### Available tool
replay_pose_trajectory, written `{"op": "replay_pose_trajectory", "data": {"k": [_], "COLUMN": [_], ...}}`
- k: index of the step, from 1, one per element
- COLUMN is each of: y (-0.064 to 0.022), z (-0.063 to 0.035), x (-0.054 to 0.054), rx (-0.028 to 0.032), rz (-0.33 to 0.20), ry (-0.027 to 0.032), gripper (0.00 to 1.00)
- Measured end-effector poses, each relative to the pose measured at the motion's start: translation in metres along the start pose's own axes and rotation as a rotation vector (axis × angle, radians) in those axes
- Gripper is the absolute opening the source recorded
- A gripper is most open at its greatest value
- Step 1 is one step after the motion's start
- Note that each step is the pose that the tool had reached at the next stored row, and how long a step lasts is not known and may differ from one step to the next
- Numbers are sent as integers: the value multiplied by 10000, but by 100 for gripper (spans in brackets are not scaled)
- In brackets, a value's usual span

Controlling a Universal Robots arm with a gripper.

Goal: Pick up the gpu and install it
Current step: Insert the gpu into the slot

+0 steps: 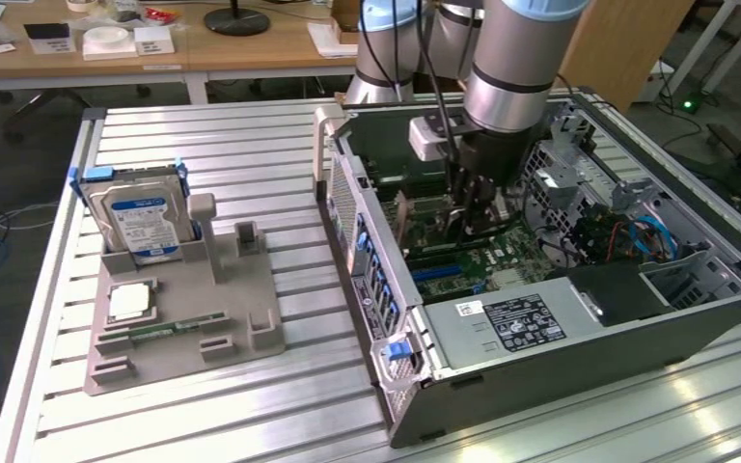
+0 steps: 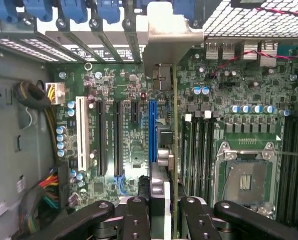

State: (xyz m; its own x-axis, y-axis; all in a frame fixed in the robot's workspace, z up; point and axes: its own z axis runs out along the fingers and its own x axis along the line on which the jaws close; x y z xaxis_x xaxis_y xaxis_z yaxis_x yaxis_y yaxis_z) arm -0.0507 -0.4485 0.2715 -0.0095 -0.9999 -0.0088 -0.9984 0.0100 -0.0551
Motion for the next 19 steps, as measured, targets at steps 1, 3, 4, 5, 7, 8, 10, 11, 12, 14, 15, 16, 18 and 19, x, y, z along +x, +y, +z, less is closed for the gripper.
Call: {"op": "replay_pose_trajectory", "data": {"k": [1, 3, 4, 5, 7, 8, 10, 11, 12, 14, 15, 16, 18, 19], "y": [3, 6, 6, 8, 22, 29, 32, 33, 33, 35, 36, 40, 57, 63], "z": [9, 25, 31, 37, 47, 50, 59, 62, 65, 70, 74, 78, 84, 89], "x": [1, 7, 12, 14, 15, 16, 19, 25, 31, 43, 45, 47, 48, 48], "rx": [-3, -7, -8, -8, -9, -9, -8, -8, -8, -9, -9, -8, -10, -10], "rz": [-1, -1, 0, 1, 0, 0, -2, -1, -1, 0, 1, 1, -1, -1], "ry": [0, 2, 1, 0, 1, 2, 0, 0, -2, 0, -1, -1, 0, 0], "gripper": [28, 28, 28, 28, 28, 28, 28, 28, 28, 28, 28, 28, 28, 28]}}
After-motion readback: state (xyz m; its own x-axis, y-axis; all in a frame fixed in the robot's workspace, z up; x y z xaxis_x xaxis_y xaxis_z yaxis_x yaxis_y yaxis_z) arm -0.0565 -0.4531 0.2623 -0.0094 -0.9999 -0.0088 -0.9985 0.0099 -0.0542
